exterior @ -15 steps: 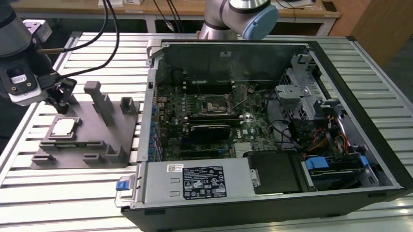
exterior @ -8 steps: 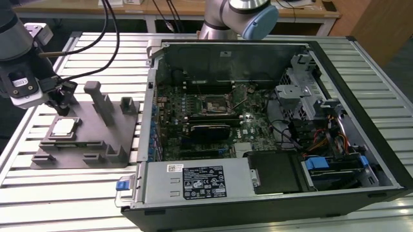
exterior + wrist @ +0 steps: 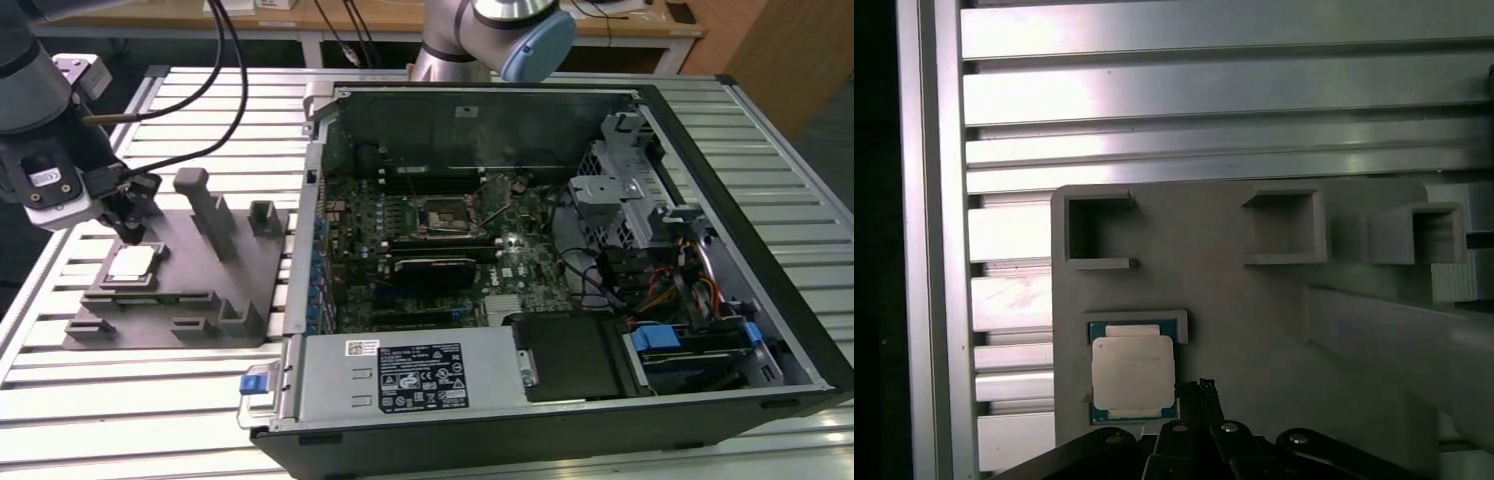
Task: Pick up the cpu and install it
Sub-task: 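Pick up the cpu and move it towards the insertion slot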
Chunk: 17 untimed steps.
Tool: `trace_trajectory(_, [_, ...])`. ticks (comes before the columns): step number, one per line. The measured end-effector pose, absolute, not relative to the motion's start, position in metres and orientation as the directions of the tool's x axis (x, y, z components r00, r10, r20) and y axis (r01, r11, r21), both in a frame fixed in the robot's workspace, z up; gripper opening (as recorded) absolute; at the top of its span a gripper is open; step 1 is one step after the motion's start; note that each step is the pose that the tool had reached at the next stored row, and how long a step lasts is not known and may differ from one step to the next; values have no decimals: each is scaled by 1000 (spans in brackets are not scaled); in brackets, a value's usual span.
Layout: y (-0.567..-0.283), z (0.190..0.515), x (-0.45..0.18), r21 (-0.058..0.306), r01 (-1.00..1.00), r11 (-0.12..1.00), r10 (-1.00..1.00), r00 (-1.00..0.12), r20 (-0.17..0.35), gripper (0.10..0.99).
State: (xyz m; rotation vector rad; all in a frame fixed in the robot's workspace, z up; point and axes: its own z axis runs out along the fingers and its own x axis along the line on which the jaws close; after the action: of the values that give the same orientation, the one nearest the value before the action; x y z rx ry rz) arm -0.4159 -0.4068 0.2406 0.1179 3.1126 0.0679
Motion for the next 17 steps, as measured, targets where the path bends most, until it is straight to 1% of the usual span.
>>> trace_trajectory(17, [-409, 223, -419, 45, 75, 996, 76, -997, -24, 106])
